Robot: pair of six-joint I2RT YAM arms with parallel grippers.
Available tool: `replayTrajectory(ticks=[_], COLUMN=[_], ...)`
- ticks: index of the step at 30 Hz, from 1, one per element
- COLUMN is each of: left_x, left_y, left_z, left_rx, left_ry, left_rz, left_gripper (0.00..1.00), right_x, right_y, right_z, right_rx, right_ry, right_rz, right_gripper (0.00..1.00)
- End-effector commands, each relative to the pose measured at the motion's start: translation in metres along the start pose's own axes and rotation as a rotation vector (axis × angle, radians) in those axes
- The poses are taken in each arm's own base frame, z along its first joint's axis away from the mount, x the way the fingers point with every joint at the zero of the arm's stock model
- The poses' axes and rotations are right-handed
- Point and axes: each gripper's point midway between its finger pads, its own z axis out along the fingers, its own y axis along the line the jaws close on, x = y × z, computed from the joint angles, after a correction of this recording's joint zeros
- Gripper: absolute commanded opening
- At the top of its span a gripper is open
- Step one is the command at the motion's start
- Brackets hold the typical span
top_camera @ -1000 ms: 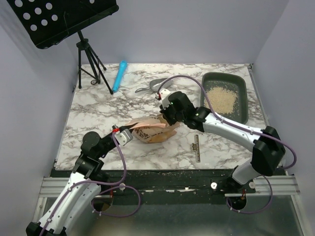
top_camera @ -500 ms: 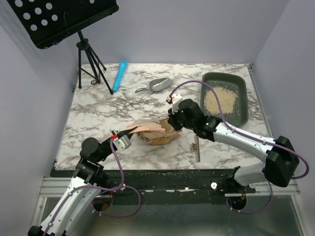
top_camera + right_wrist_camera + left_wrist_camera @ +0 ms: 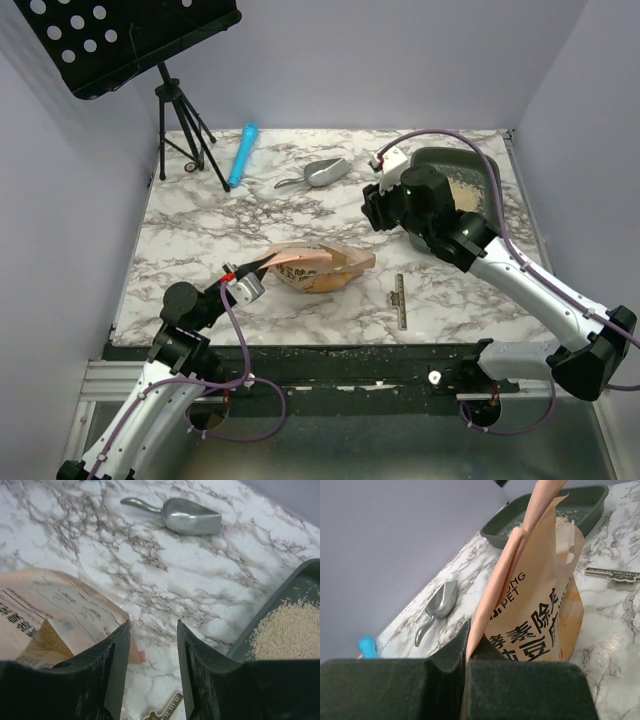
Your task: Fill the litter box with clean litter
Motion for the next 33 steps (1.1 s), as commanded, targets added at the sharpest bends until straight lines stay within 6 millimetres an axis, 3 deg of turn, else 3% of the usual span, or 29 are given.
replayTrajectory(ticks=[1, 3, 7, 13, 15, 17, 22, 29, 33], left_x=[-0.045, -0.046, -0.043, -0.042, -0.042, -0.041, -0.040, -0.033, -0.027], left_y=[0.025, 0.024, 0.022, 0.023, 0.021, 0.020, 0.017, 0.013, 0.012], left_z=[-0.001, -0.001, 0.000, 0.001, 0.002, 0.003, 0.004, 0.008, 0.011], left_rx=[-0.100, -0.099, -0.098, -0.111, -0.099, -0.093, -0.080, -0.062, -0.054], left_ry=[-0.155, -0.160, -0.157, -0.154, -0.158, -0.154, -0.153, -0.132, -0.109], left_rz=[0.090, 0.088, 0.082, 0.067, 0.061, 0.056, 0.052, 0.041, 0.034], left_gripper=[0.00, 0.02, 0.04, 0.05, 0.05, 0.05, 0.05, 0.04, 0.04], right_x=[-0.020, -0.035, -0.060, -0.058, -0.052, -0.034, 0.008, 0.053, 0.067], right_y=[-0.012, -0.015, -0.017, -0.021, -0.026, -0.035, -0.056, -0.069, -0.063], right_z=[0.009, 0.026, 0.071, 0.146, 0.168, 0.193, 0.234, 0.264, 0.277], right_rx=[0.076, 0.109, 0.141, 0.093, 0.073, 0.074, 0.150, 0.221, 0.196], right_ry=[0.003, -0.013, -0.013, 0.069, 0.092, 0.139, 0.220, 0.283, 0.297], right_rz=[-0.016, 0.010, 0.114, 0.258, 0.365, 0.466, 0.620, 0.894, 1.019], right_gripper=[0.55, 0.61, 0.61, 0.62, 0.62, 0.63, 0.64, 0.64, 0.64])
